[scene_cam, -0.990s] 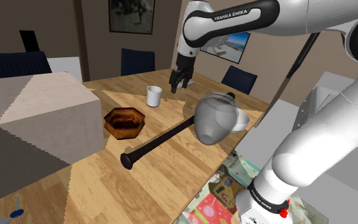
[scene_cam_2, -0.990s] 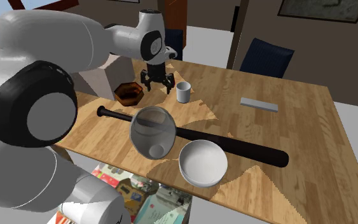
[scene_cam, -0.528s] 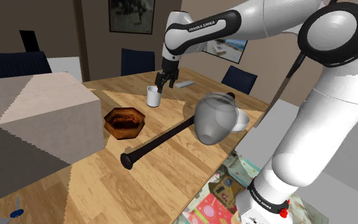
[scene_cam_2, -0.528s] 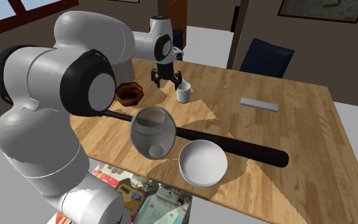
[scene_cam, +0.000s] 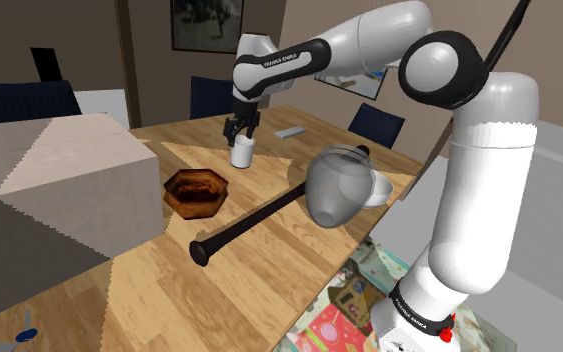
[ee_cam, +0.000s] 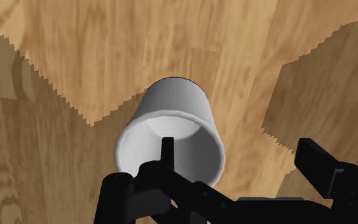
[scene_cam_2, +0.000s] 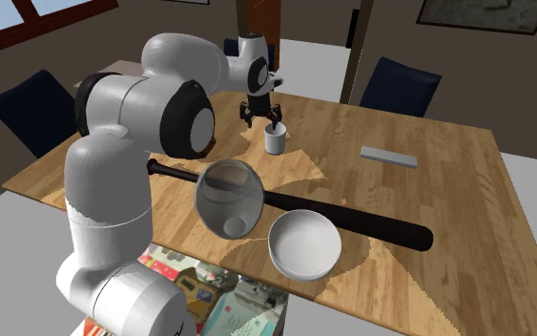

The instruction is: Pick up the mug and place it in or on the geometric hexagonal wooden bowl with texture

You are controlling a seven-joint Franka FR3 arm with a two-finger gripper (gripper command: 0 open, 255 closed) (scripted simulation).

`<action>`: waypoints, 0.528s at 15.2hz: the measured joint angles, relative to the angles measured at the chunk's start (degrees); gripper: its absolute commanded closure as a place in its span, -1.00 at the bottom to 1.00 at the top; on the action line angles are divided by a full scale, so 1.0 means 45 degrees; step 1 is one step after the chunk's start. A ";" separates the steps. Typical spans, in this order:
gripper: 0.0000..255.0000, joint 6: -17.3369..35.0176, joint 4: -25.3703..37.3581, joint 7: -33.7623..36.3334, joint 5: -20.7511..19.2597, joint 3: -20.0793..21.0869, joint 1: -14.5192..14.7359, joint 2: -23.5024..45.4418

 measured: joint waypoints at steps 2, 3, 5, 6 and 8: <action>-1.00 -0.0040 0.0703 -0.0038 -0.0093 -0.0049 0.0009 0.0605; -1.00 0.0079 0.0765 -0.0028 -0.0122 -0.0066 0.0012 0.0775; -1.00 0.0255 0.0827 -0.0002 -0.0158 -0.0082 0.0028 0.1008; -1.00 0.0419 0.0723 -0.0003 -0.0170 -0.0090 0.0019 0.1066; -1.00 0.0709 0.0660 0.0016 -0.0203 -0.0111 0.0019 0.1294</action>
